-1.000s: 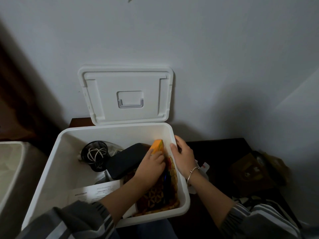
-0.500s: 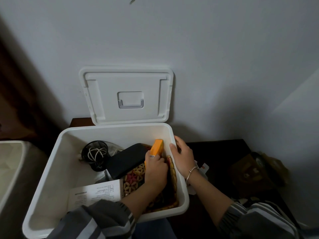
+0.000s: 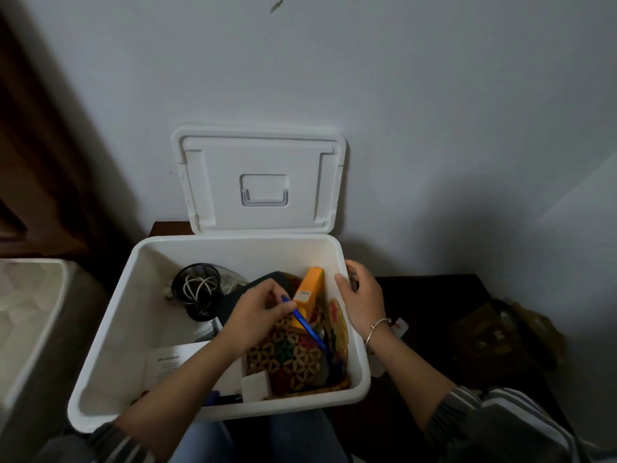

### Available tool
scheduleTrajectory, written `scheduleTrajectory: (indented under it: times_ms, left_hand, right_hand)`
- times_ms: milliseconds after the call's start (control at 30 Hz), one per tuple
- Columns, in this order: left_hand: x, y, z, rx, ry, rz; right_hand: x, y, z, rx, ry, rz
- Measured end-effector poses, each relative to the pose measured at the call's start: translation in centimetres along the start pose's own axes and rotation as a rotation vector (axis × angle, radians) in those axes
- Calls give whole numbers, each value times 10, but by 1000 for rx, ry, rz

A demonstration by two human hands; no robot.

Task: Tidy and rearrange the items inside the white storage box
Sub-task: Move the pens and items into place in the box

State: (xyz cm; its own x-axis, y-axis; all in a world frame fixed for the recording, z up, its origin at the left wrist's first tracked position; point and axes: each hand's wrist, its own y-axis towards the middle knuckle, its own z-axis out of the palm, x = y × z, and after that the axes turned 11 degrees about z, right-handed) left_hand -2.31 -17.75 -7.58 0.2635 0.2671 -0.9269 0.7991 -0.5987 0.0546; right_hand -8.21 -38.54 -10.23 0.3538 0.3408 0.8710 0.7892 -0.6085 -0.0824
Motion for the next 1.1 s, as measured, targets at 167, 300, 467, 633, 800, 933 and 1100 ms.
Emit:
scheduleTrajectory:
  times_ms: [167, 300, 467, 633, 800, 933, 1100]
  left_hand:
    - [3, -9, -11, -235, -278, -159]
    - [4, -18, -22, -301, -473, -214]
    - [22, -33, -31, -396, -449, -202]
    - [33, -36, -32, -418, -468, -209]
    - [35, -36, -33, -406, -428, -212]
    - [33, -38, -36, -441, -428, -220]
    - [29, -39, -38, -458, -456, -249]
  right_hand:
    - [7, -4, -5, -122, -238, -121]
    - [22, -11, -11, -135, -561, -536]
    - [36, -29, -13, 532, -892, -584]
    - [40, -48, -2, 1000, -1196, -520]
    - [49, -54, 18, 1152, -1225, -451]
    - [48, -53, 26, 1172, -1181, -391]
    - [45, -51, 15, 985, -896, -253]
